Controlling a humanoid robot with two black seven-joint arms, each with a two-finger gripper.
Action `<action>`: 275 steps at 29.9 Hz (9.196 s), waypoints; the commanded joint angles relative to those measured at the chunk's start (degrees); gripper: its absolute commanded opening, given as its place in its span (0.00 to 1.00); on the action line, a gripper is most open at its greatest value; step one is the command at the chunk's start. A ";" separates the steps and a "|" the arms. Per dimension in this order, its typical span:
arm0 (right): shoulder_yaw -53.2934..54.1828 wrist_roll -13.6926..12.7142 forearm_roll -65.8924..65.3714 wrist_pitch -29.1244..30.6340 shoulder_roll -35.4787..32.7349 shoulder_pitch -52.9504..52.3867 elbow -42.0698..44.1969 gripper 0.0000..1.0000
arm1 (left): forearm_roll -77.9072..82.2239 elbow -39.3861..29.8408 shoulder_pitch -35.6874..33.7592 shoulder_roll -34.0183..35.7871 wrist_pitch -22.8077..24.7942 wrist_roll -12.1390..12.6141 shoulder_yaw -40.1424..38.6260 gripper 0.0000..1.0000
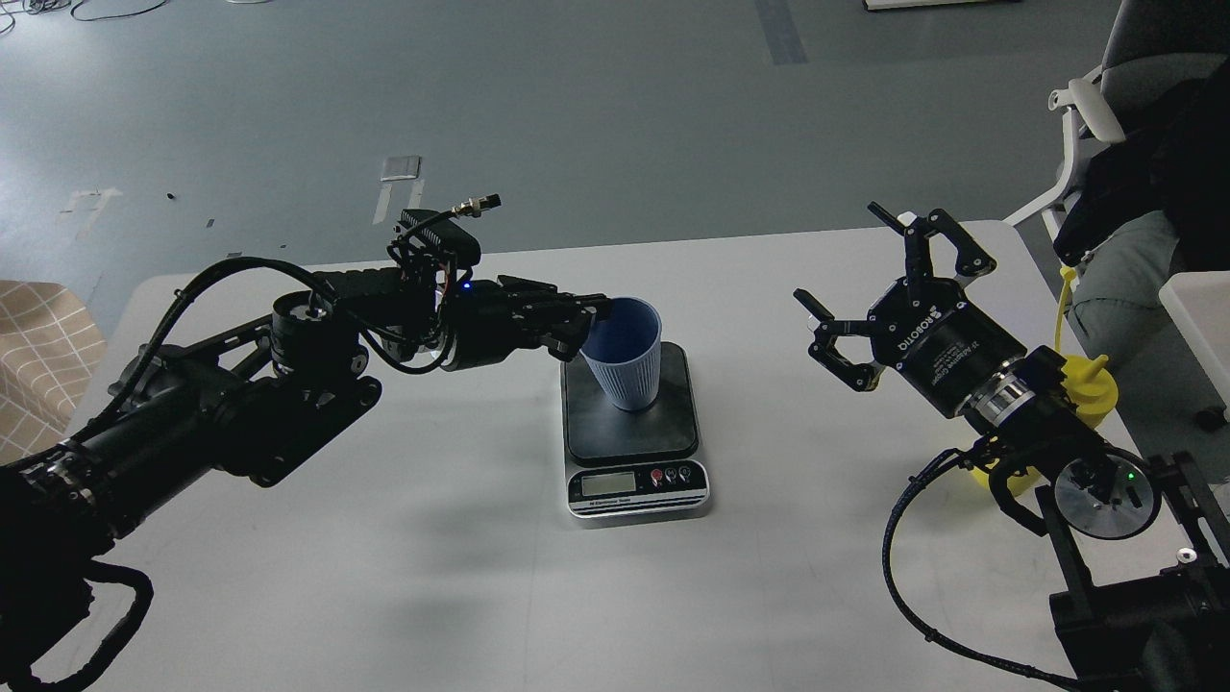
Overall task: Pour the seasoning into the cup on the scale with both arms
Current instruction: 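Lower the blue cup onto the scale and open the left gripper, then raise the left gripper away from the cup and retract it, then lower the right gripper to the yellow bottle and close on it, then lift the yellow bottle and swing it over the blue cup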
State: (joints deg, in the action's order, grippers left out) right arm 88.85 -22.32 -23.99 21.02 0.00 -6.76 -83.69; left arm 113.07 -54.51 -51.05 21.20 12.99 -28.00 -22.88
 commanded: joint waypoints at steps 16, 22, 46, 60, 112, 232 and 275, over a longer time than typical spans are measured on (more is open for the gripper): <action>-0.08 0.00 0.09 0.51 0.00 0.43 -0.16 1.00 | 0.05 -2.70 -0.98 -0.10 0.28 0.00 0.91 0.57; -0.08 0.00 0.09 0.52 0.00 0.51 -0.24 1.00 | -0.13 -4.11 -1.68 -0.02 0.28 0.00 0.73 0.80; 1.50 -0.09 0.26 1.66 0.00 -0.19 -3.41 1.00 | -66.72 -4.11 1.39 4.11 1.60 0.00 -22.29 0.98; 6.95 -0.53 4.03 1.57 0.00 -4.67 -5.95 1.00 | -77.82 -9.03 14.39 1.13 11.53 1.02 -38.02 0.99; 17.42 -5.68 44.12 6.98 -2.38 29.95 -14.13 1.00 | -77.73 -10.26 37.60 4.03 15.01 0.49 -58.15 0.99; 16.00 -5.36 33.49 6.98 0.00 12.03 19.53 0.70 | -77.29 -19.76 44.72 5.26 15.01 0.84 -60.26 0.99; 11.62 9.58 -44.11 6.98 -1.76 -13.55 12.33 0.00 | -77.56 -19.49 43.84 3.32 15.01 1.28 -61.76 0.99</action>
State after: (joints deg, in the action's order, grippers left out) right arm 102.67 -12.94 -61.97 28.02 -3.31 -19.70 -69.97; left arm 35.43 -74.01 -7.23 24.60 28.00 -26.72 -84.70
